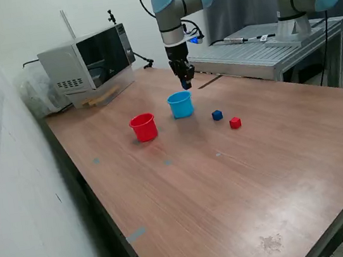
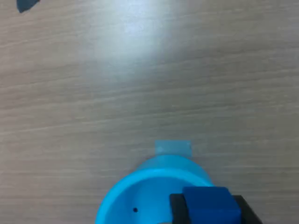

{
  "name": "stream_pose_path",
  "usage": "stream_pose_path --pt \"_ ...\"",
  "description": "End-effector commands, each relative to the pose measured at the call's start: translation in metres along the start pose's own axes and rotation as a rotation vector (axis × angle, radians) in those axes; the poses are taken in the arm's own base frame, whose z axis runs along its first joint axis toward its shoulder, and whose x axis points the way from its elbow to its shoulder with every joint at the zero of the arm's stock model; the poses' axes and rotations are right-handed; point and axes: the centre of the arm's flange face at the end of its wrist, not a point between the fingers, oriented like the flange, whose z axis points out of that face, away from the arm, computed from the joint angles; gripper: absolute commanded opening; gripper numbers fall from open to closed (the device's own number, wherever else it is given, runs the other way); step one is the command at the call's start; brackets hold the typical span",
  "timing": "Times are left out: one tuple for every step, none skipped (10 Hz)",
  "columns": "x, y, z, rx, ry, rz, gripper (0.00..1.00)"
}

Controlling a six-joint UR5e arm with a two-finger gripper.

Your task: Place red objects in the red bin, and blue objects in the blue bin.

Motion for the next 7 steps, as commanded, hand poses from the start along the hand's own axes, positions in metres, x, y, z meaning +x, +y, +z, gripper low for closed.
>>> stream_pose_path --pt "0.001 0.005 -0.006 -0.023 -0.003 0.001 1.0" --pt "-0.006 0.013 -0.013 -0.042 -0.006 0.013 1.0" --pt "-0.014 0.016 -0.016 -0.049 -0.007 0.024 1.0" --pt "-0.021 0.017 -0.015 -0.047 -0.007 0.035 1.0" --pt "-0.026 0.017 -0.013 -0.044 -0.005 0.042 1.0" --pt "-0.026 0.017 -0.013 -0.044 -0.005 0.041 1.0" --pt "-0.025 0.014 -0.008 -0.03 -0.003 0.039 1.0"
